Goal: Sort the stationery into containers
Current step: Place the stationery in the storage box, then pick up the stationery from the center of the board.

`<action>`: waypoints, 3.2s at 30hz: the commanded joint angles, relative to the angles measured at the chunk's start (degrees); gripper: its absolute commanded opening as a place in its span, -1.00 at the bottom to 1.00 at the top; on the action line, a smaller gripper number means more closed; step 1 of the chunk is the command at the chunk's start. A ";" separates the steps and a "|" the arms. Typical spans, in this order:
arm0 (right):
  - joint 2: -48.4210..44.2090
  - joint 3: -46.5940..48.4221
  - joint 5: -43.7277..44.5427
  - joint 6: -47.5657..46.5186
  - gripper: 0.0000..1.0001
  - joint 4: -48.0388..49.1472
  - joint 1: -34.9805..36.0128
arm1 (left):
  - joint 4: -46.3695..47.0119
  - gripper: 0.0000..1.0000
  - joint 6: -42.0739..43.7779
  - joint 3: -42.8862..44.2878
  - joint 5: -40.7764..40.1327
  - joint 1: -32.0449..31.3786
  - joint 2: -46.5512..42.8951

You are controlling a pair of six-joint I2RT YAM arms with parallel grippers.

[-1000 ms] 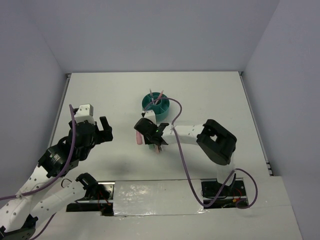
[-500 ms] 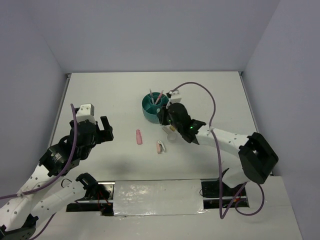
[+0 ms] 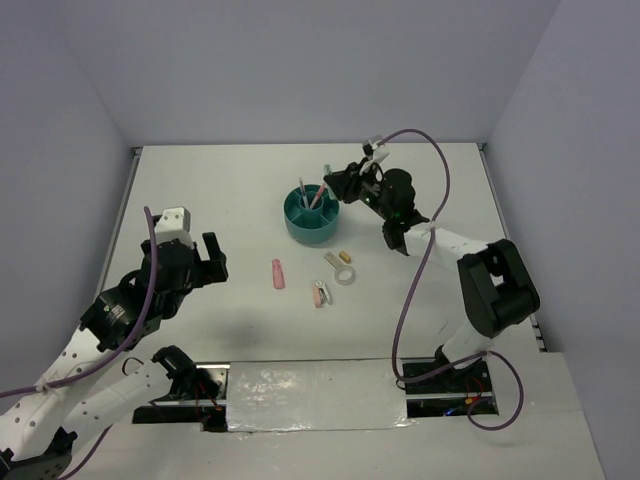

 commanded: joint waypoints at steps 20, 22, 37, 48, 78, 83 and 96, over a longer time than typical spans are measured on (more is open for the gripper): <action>11.59 -3.63 -5.52 8.21 -0.97 23.29 -1.75 | 3.31 0.99 2.27 -0.61 1.70 0.43 0.06; 11.68 -4.25 -5.43 8.39 -0.96 24.26 -1.75 | 3.40 0.99 2.27 -0.70 1.79 0.43 -0.12; 14.05 -5.49 -5.87 10.15 -0.82 25.58 -2.89 | 3.75 0.99 2.62 -0.87 2.32 0.51 -0.38; 14.93 -4.61 -7.97 10.76 -0.11 25.66 -3.24 | 3.93 0.99 2.88 -0.88 2.67 0.43 -0.91; 6.40 21.23 43.96 16.38 0.99 -59.49 36.12 | -6.71 0.99 -9.33 2.03 -13.85 4.82 -4.51; 13.25 23.16 41.77 17.62 0.96 -61.34 38.59 | -5.13 0.99 -8.37 1.41 -12.98 4.82 -7.32; 27.32 33.01 35.27 13.58 0.76 -63.10 35.16 | -3.46 0.99 -5.91 1.06 -9.99 4.82 -5.92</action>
